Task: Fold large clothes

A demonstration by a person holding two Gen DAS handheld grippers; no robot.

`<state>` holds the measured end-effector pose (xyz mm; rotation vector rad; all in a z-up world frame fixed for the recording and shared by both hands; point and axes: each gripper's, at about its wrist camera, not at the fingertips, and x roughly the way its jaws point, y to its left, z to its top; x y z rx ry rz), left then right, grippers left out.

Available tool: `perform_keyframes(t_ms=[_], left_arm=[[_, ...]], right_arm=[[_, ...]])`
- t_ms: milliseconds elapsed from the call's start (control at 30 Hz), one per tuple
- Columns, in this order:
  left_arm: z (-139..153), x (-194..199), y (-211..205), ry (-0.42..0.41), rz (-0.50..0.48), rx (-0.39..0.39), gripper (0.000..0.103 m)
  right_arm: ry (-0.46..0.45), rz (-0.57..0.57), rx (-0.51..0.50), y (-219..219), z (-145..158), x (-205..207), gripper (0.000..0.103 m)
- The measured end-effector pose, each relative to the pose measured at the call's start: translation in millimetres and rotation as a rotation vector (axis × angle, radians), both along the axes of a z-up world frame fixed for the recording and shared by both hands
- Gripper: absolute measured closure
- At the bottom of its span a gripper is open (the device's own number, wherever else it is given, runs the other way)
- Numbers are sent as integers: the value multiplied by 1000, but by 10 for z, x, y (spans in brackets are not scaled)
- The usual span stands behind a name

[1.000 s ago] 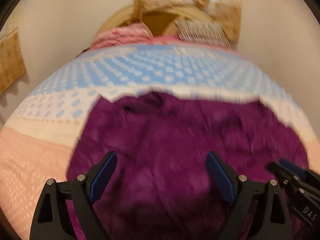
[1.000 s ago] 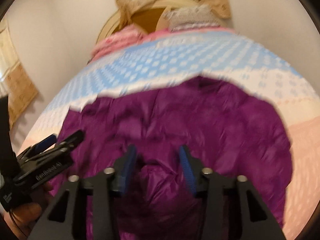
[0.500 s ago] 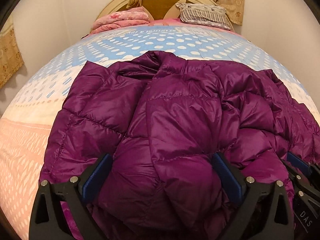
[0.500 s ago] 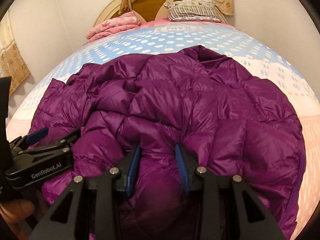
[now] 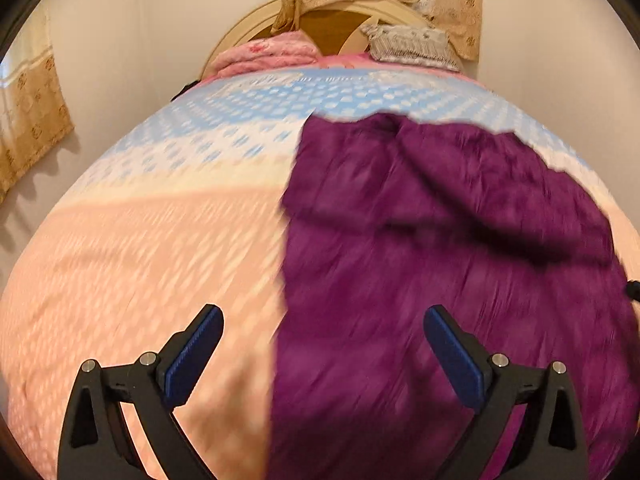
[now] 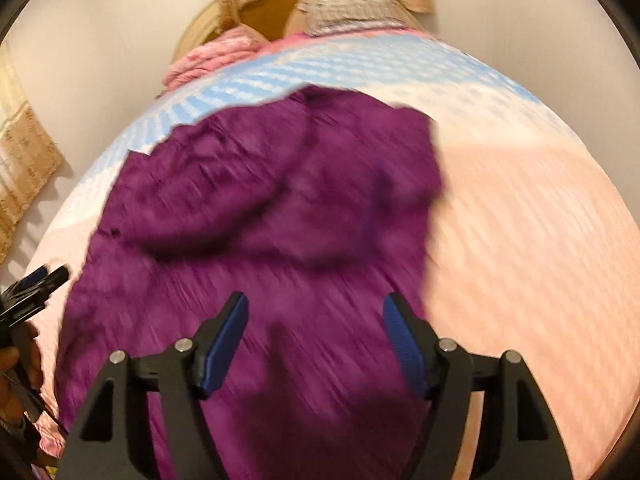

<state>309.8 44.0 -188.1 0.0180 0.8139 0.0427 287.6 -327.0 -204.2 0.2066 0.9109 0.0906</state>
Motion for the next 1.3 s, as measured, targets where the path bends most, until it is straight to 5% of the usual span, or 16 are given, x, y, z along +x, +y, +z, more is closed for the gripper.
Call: perform_keyframes(t_ms=[200,667,733,867,933,1000,1300], left_arm=[[-253,-569,255,41,25,-38,3],[-395,-1110,136,-10,-28,-67,3],[-415,-1129,109,-5,-37,-68,11],[-416,-1185,-1,-4,-103,-72,47],[-402,-1216,-69,-5,-146,-80,69],[-370,-1248,-123,-16,-166,-65,88],[82,-1502,19,-99,-219,-151,99]], right_arm=[[19,-86,13,-225,-146,-637,27],[64,-22,-21,148,-300,-1361,24],[69,-21,-24,175,-315,-1374,26],[65,-26,-52,233,-333,-1432,38],[57,-11,-62,250,-323,-1446,57],[58,19,-25,228,-305,-1449,89],[-15,62,103,42,17,-1525,95]])
